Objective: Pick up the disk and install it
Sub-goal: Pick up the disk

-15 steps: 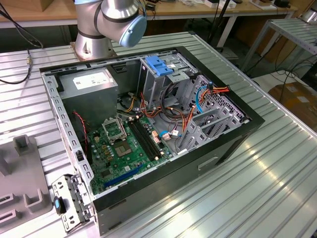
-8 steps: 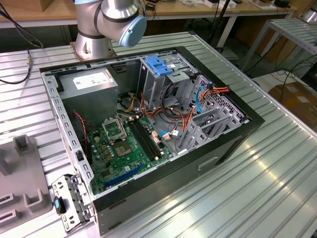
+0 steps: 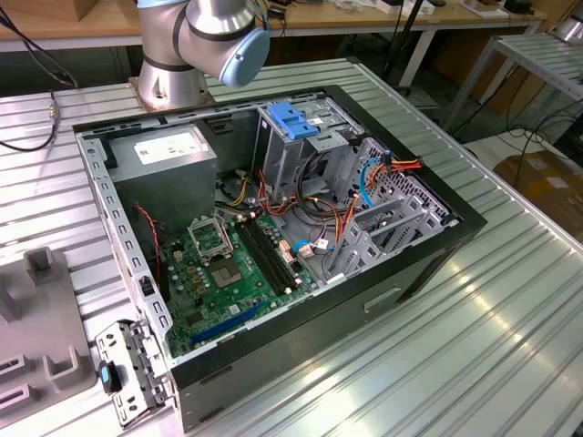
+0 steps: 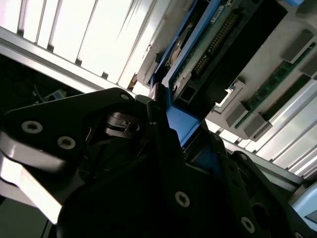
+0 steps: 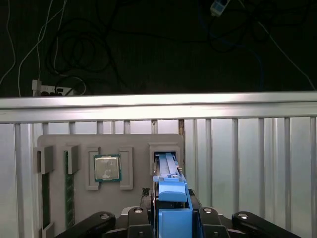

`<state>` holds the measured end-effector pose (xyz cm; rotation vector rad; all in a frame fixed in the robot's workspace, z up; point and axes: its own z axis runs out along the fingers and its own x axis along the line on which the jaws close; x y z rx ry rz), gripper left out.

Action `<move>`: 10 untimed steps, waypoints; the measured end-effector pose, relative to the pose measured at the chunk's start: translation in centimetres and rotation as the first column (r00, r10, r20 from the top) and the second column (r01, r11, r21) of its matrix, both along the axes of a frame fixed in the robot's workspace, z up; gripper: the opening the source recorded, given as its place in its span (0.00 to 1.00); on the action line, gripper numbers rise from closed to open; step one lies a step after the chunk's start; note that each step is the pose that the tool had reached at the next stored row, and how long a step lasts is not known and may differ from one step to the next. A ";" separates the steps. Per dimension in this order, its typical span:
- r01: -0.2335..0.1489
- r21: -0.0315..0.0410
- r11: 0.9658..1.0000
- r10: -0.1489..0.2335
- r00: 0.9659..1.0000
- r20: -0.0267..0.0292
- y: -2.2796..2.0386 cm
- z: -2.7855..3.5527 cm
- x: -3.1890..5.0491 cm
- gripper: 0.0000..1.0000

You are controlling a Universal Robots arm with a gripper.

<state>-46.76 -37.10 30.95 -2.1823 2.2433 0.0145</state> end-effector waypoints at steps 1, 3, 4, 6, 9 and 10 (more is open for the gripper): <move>0.000 0.000 1.000 0.000 1.000 0.000 0.00 0.13 0.00 0.37; 0.000 0.000 1.000 0.000 1.000 0.000 0.00 0.38 0.00 0.37; 0.000 0.000 1.000 0.000 1.000 0.000 0.00 0.49 0.00 0.37; 0.000 0.000 1.000 0.000 1.000 0.000 0.00 0.72 0.00 0.37; 0.000 0.000 1.000 0.000 1.000 0.000 0.00 1.00 0.00 0.37; 0.000 0.000 1.000 0.000 1.000 0.000 0.00 1.11 0.00 0.37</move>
